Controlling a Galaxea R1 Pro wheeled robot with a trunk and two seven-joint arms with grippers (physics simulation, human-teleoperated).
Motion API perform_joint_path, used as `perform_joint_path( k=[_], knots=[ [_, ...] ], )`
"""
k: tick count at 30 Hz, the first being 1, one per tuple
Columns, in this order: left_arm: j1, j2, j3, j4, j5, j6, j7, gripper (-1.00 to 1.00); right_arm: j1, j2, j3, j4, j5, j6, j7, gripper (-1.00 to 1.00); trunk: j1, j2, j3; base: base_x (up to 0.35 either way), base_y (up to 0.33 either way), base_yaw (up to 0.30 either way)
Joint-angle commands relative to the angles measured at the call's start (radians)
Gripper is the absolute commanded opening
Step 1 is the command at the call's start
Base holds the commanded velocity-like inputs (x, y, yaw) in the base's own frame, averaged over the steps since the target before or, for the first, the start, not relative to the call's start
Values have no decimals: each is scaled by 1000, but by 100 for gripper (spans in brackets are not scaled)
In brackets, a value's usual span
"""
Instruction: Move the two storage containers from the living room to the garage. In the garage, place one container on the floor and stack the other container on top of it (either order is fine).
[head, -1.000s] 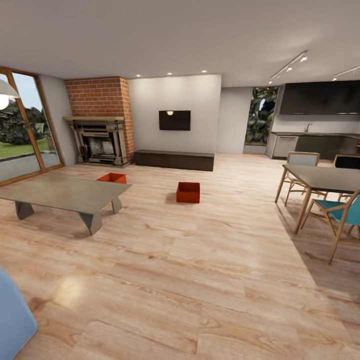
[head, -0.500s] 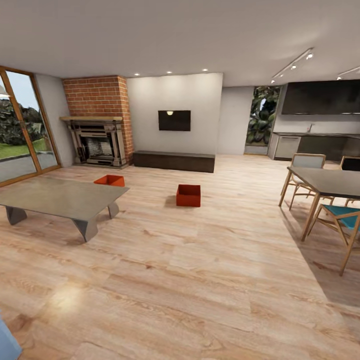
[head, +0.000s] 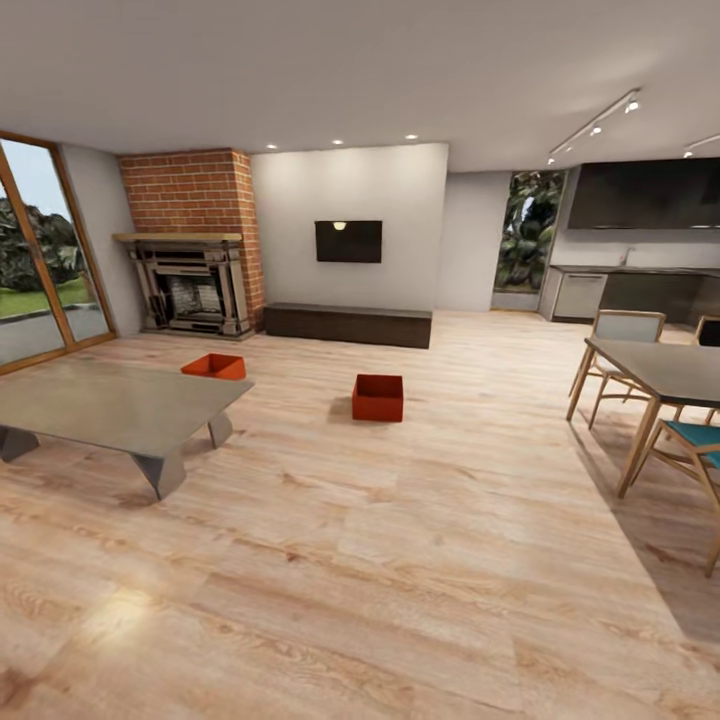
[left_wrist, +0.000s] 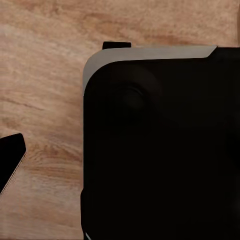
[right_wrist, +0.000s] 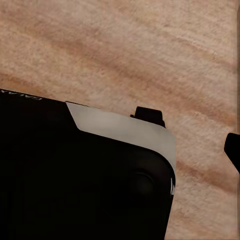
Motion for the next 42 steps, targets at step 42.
perform_joint_path(
  k=[42],
  knots=[
    [0,0,1,0,2,-2,0,100,-1,0,7,3,-1,-7,6,100,1,0,-1,322,0,0]
  ],
)
